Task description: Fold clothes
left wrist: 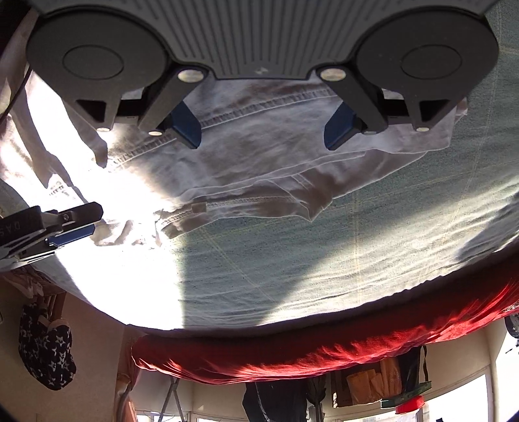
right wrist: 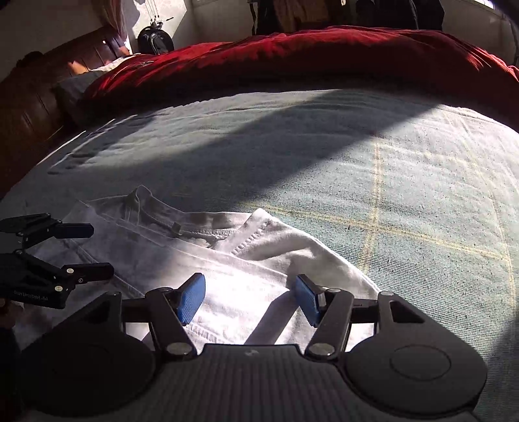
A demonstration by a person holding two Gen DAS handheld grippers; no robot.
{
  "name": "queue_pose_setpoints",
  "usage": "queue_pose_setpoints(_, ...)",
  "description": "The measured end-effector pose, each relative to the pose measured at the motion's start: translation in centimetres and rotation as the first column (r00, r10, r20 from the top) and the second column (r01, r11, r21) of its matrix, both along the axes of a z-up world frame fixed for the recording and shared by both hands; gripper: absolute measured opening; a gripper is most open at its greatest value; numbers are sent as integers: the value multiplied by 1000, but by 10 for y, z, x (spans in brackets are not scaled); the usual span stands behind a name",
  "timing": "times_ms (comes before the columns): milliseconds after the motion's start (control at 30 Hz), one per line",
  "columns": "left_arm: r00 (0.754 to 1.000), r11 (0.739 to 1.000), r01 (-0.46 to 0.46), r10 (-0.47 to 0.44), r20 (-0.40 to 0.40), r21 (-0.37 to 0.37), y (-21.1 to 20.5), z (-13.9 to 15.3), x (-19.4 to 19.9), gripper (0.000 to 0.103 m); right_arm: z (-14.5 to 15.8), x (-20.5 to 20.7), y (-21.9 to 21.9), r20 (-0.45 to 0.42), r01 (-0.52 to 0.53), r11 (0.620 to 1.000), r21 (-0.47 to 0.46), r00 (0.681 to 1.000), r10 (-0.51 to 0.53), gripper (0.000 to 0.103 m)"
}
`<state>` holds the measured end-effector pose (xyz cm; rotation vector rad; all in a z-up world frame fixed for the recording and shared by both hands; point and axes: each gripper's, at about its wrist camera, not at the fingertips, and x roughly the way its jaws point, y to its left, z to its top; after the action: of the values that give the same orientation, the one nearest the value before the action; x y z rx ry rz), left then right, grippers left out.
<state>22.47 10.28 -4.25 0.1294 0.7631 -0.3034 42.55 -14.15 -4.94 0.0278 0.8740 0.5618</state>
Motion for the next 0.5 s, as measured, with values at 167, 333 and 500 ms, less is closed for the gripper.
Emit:
queue_pose_setpoints(167,990,990,142,-142,17,-25,-17,6,-47,84,16,-52,-29,-38,-60,994,88,997,64,74)
queue_pose_setpoints(333,996,997,74,-73,-47,20,-11,-25,-65,86,-2,-107,-54,-139,-58,995,84,988,69,78)
queue_pose_setpoints(500,999,996,-43,44,-13,72,4,-3,-72,85,-9,-143,-82,-162,27,993,116,987,-8,78)
